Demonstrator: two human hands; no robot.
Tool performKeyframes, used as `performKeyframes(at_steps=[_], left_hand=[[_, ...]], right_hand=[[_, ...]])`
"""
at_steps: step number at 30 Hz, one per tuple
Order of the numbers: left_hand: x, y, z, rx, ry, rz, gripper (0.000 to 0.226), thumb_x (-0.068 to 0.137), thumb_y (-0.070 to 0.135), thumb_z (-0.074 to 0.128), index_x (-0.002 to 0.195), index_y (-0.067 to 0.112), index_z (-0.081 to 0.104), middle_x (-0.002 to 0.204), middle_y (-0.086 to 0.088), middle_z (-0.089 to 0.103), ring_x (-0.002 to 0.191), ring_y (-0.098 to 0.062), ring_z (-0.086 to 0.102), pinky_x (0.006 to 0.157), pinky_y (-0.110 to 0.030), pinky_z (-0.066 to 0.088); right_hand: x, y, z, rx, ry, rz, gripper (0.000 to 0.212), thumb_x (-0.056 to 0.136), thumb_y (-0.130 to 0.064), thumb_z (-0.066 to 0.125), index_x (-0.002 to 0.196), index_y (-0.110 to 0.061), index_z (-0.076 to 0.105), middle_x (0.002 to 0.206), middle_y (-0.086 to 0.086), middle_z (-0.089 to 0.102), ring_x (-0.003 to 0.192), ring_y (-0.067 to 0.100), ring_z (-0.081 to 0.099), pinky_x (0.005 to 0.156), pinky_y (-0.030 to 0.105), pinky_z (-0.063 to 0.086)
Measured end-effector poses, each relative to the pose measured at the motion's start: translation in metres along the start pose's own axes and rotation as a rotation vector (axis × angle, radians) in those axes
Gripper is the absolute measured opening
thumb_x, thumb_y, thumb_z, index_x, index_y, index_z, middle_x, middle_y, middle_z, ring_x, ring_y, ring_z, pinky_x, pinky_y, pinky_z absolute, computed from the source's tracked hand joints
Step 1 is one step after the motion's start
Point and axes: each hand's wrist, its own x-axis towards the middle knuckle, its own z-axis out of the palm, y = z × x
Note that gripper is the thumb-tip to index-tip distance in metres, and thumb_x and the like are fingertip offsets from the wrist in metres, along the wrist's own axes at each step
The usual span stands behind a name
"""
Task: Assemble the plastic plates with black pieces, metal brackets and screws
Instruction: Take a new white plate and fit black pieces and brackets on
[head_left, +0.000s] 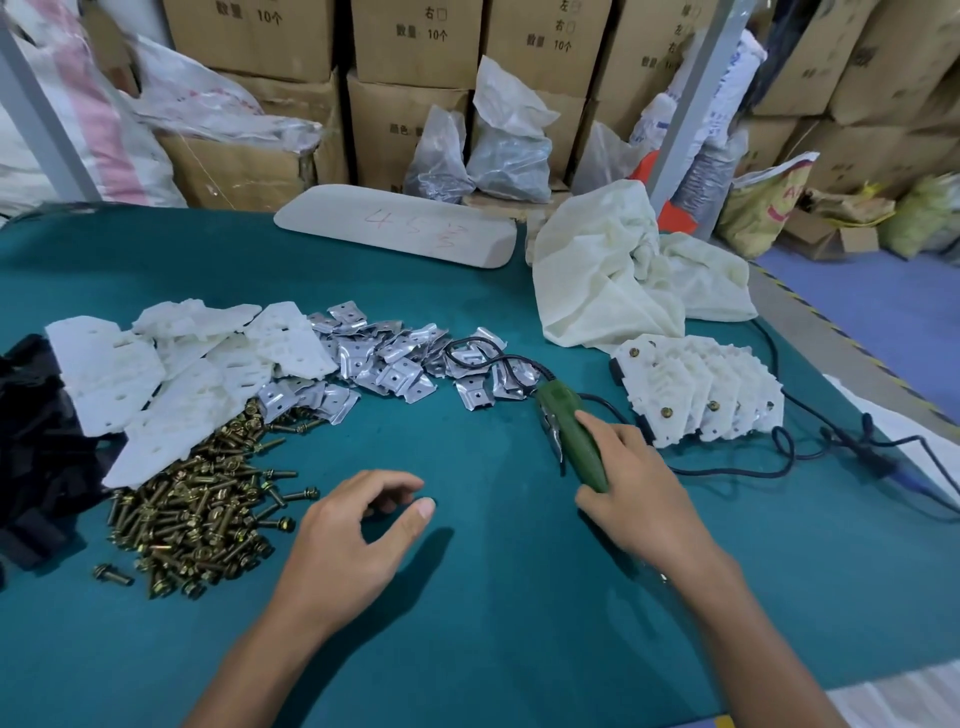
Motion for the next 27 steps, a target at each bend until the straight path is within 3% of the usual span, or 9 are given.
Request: performKeyframes(at_steps=[3,5,11,15,18,20,22,24,27], left_hand=[[0.000,0.001,0.001,0.009,-0.004,0.000,0.027,0.083,0.056,0.063,0.098,0.035,0.071,0.095,0.022,0.069,0.095,-0.006,0.065,0.080,-0.014,0.047],[0.000,0.001,0.001,0.009,0.001,-0.004,0.022,0.085,0.052,0.066,0.098,0.034,0.071,0.094,0.021,0.069,0.094,-0.007,0.066,0.080,-0.017,0.048],[0.003,0.012,-0.004,0.015,0.156,0.010,0.006,0.092,0.029,0.072,0.098,0.027,0.072,0.090,0.018,0.070,0.086,-0.008,0.066,0.077,-0.023,0.051],[0.027,0.006,-0.054,0.218,0.275,0.022,0.025,0.091,0.047,0.057,0.110,0.034,0.067,0.103,0.023,0.065,0.101,-0.003,0.059,0.091,-0.024,0.045],[0.063,-0.016,-0.115,0.593,0.380,-0.100,0.047,0.095,0.054,0.051,0.134,0.028,0.058,0.137,0.001,0.055,0.130,-0.024,0.046,0.107,-0.043,0.035],[0.083,-0.030,-0.142,0.785,0.289,-0.292,0.066,0.093,0.067,0.046,0.150,0.034,0.040,0.160,-0.008,0.029,0.147,-0.032,0.023,0.114,-0.053,0.024],[0.094,-0.047,-0.150,0.862,0.070,-0.433,0.079,0.088,0.079,0.042,0.155,0.039,0.028,0.167,-0.006,0.009,0.153,-0.031,0.009,0.116,-0.059,0.016],[0.099,-0.062,-0.149,0.912,-0.026,-0.434,0.074,0.088,0.078,0.043,0.150,0.039,0.038,0.167,-0.007,0.010,0.151,-0.032,0.011,0.116,-0.060,0.014],[0.102,-0.069,-0.150,0.907,0.034,-0.364,0.058,0.087,0.069,0.052,0.136,0.039,0.054,0.162,-0.005,0.026,0.145,-0.034,0.023,0.114,-0.058,0.018]], right_hand=[[0.000,0.000,-0.004,-0.129,0.038,-0.011,0.076,0.094,-0.024,0.059,0.159,-0.035,0.020,0.151,0.000,0.034,0.127,0.026,0.038,0.104,0.039,0.041],[0.000,-0.008,-0.004,-0.073,0.143,-0.100,0.070,0.095,-0.032,0.064,0.157,-0.030,0.031,0.149,0.001,0.039,0.130,0.025,0.036,0.109,0.034,0.034],[0.010,-0.063,0.040,0.436,0.225,-0.362,0.037,0.093,-0.025,0.071,0.127,-0.034,0.061,0.117,-0.023,0.060,0.102,-0.008,0.055,0.086,0.014,0.042],[0.023,-0.089,0.076,0.617,0.155,-0.328,0.027,0.093,-0.017,0.073,0.115,-0.031,0.066,0.109,-0.015,0.068,0.089,0.000,0.060,0.077,0.013,0.044],[0.029,-0.088,0.088,0.638,0.160,-0.293,0.022,0.093,-0.015,0.072,0.108,-0.029,0.068,0.103,-0.011,0.071,0.083,0.000,0.060,0.076,0.010,0.045],[0.031,-0.084,0.090,0.652,0.158,-0.283,0.020,0.092,-0.014,0.073,0.106,-0.028,0.069,0.100,-0.011,0.072,0.081,-0.001,0.060,0.073,0.005,0.043],[0.031,-0.081,0.090,0.650,0.154,-0.280,0.019,0.092,-0.014,0.073,0.105,-0.028,0.070,0.099,-0.013,0.072,0.080,-0.001,0.060,0.072,0.003,0.042],[0.031,-0.081,0.091,0.652,0.148,-0.281,0.020,0.092,-0.014,0.073,0.103,-0.029,0.069,0.098,-0.015,0.072,0.080,0.001,0.060,0.072,0.003,0.041],[0.031,-0.081,0.092,0.655,0.135,-0.283,0.018,0.092,-0.015,0.073,0.101,-0.030,0.070,0.097,-0.014,0.072,0.079,0.003,0.061,0.072,0.004,0.042]])
